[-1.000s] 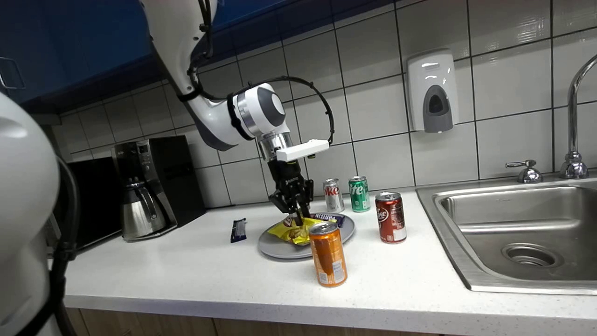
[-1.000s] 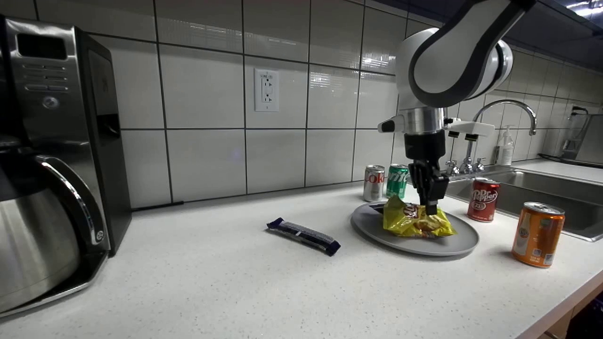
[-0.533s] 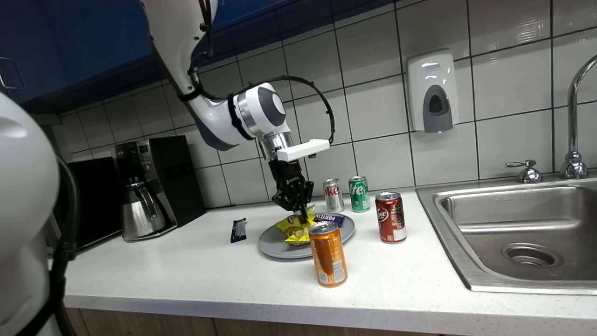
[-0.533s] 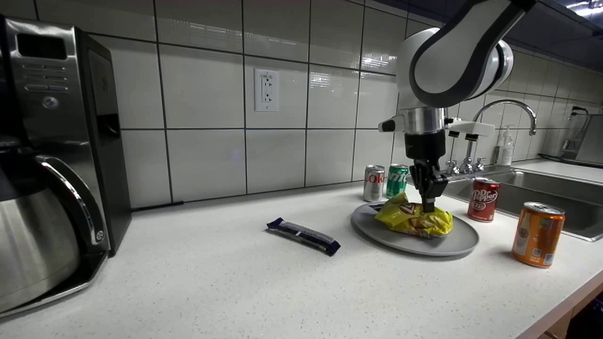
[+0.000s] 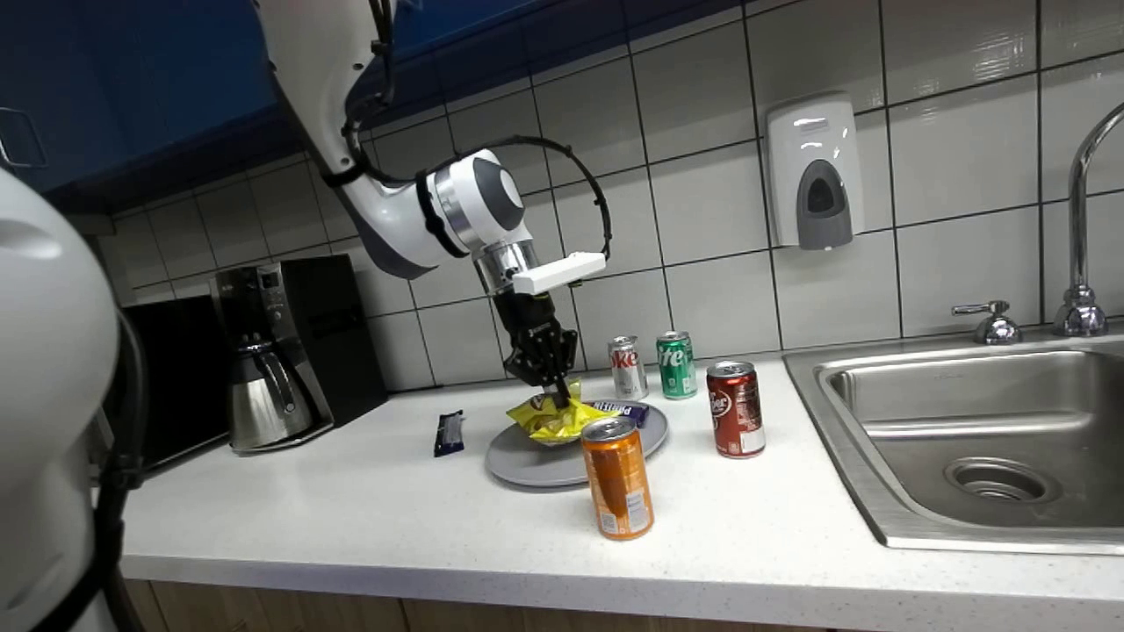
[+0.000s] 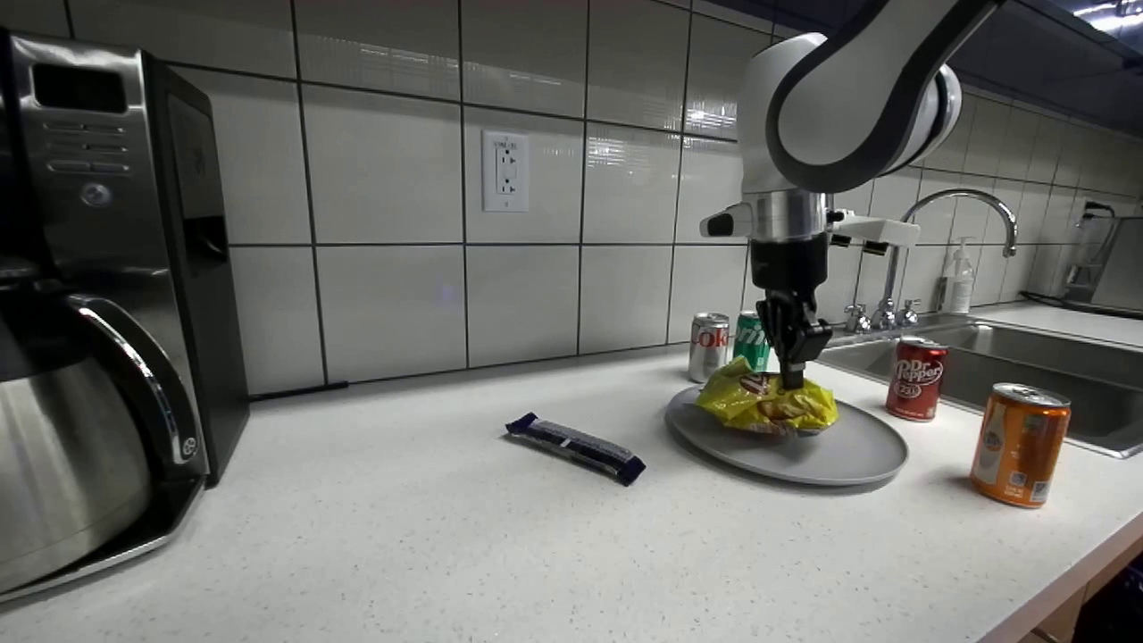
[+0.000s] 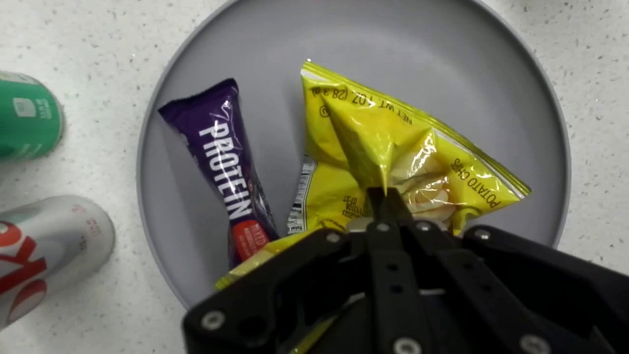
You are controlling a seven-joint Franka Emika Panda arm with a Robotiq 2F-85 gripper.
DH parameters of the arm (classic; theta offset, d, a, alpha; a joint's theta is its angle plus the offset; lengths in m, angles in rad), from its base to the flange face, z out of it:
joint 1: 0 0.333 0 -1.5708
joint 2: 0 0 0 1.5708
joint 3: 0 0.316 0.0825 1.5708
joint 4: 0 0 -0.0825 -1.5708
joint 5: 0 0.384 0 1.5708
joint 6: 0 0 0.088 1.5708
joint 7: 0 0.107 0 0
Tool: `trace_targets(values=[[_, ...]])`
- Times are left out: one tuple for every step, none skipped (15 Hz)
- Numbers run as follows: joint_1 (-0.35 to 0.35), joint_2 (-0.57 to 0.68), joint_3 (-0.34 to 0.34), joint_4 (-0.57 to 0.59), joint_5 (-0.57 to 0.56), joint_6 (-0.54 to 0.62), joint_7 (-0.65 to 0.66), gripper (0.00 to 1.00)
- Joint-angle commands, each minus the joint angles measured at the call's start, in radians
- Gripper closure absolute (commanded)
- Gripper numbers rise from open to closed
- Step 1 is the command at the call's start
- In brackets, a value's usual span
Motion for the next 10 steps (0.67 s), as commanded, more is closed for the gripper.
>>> trace_targets(values=[[0.009,-0.024,0.023,0.003,-0.025,0.003,-0.03,1.0],[0.014,-0.024,0.027,0.005,-0.026,0.003,-0.033,1.0],[0.018,-0.024,0.032,0.009,-0.026,0.005,-0.037,1.0],[0.022,-0.025,0.034,0.011,-0.029,0.008,-0.039,1.0],[0.026,-0.024,0.037,0.015,-0.032,0.012,-0.044,1.0],[0.03,-0.023,0.04,0.018,-0.036,0.016,-0.048,1.0],[0.033,-0.019,0.044,0.023,-0.038,0.02,-0.057,1.0],[0.035,-0.016,0.046,0.029,-0.039,0.023,-0.066,1.0],[0.037,-0.014,0.048,0.032,-0.039,0.03,-0.077,1.0],[0.04,-0.01,0.05,0.039,-0.04,0.034,-0.088,1.0]])
